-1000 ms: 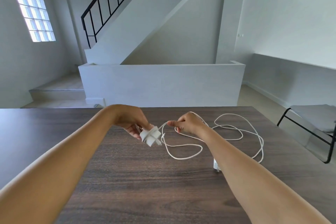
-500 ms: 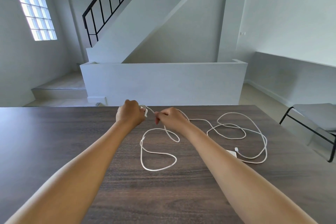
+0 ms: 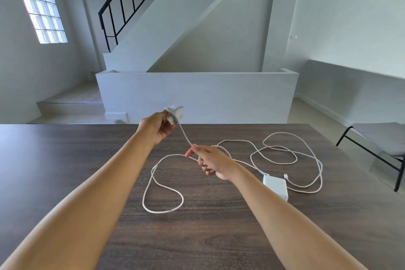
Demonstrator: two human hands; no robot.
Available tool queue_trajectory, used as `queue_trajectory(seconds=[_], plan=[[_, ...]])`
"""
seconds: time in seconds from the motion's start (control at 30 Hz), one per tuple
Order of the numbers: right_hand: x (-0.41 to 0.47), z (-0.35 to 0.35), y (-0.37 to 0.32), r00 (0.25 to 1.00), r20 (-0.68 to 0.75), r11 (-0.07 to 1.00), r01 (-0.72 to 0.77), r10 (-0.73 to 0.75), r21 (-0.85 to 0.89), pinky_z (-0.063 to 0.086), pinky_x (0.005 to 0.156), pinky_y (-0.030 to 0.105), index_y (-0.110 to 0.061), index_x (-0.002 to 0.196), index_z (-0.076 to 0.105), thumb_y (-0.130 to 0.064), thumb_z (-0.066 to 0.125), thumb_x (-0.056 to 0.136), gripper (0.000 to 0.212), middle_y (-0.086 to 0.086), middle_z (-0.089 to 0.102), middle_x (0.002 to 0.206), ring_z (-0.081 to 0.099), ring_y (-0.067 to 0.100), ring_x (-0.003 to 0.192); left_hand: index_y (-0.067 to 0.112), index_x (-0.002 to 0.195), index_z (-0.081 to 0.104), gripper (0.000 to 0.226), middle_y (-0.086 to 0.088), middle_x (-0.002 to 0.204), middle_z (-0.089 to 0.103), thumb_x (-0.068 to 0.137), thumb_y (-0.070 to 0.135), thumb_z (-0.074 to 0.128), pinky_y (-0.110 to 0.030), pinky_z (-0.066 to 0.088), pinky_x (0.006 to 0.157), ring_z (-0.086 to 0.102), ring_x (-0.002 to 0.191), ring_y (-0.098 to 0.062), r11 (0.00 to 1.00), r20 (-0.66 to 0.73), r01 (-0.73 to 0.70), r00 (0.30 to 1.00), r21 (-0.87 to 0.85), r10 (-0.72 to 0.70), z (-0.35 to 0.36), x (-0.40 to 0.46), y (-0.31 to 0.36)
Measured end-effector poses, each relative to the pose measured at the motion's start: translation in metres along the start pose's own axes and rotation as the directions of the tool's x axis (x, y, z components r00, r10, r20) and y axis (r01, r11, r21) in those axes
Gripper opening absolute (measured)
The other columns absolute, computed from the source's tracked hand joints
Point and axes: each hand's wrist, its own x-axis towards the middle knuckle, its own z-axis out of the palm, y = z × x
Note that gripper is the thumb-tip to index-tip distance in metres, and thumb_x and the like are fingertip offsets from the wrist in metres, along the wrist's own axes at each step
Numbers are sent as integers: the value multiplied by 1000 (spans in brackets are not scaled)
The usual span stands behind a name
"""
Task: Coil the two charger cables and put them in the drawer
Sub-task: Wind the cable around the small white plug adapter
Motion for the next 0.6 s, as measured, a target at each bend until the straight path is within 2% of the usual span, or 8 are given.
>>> queue_trajectory(seconds=[0.17,0.23,0.3,0.37,0.4,0.47,0.5,0.6], plan=[[-1,-16,13,988,-149,981,-63,36,-181,24,42,19,-10,99,67,-55,40,96,52,-7,29,52,25,10,45,-2,93,60,21,-14,82,58,93,19,57,-20,54,49,59,67,-20,993,275,115,956,-29,-102,-8,-19,10],[-3,-25,17,980,-187,968,-111,69,-225,26,43,20,-13,94,69,-62,42,91,57,-8,29,51,26,10,44,0,93,61,20,-13,80,61,93,19,54,-21,55,51,63,61,-20,989,394,101,909,103,-134,-12,-26,14],[-4,-33,16,969,-231,953,-149,87,-264,29,45,23,-20,85,72,-73,44,83,60,-8,31,49,27,11,42,-1,91,65,30,-15,80,65,75,23,74,-23,56,52,67,58,-20,951,525,67,821,301,-224,-14,-33,18],[-3,-38,9,959,-278,928,-151,54,-341,29,47,25,-21,78,73,-77,46,77,62,-8,32,44,26,12,40,0,84,70,55,-14,76,68,46,32,93,-23,55,52,66,58,-18,853,599,4,710,522,-371,-15,-35,19],[-2,-39,3,956,-291,913,-144,29,-381,30,48,25,-20,76,73,-77,48,76,62,-9,33,42,27,12,39,0,83,71,60,-12,73,68,41,35,94,-22,54,53,65,57,-16,783,605,-39,659,621,-447,-15,-36,19],[-1,-42,-11,953,-301,885,-114,-30,-451,33,53,27,-17,73,73,-75,53,75,61,-10,38,42,34,11,41,-2,90,68,57,-10,74,67,52,35,90,-21,54,55,64,59,-14,631,546,-95,608,770,-576,-11,-38,17],[0,-43,-18,953,-298,872,-96,-59,-480,33,53,27,-15,71,72,-72,57,75,59,-8,40,44,37,11,43,-2,93,67,51,-11,75,67,60,32,87,-20,55,57,64,61,-14,549,495,-119,616,827,-613,-8,-39,15],[0,-49,-32,951,-285,838,-58,-119,-543,31,49,25,-11,66,67,-61,66,77,52,-3,40,44,34,11,40,-1,92,69,25,-13,77,70,82,22,70,-23,56,64,67,67,-18,294,359,-223,737,929,-573,2,-43,12]])
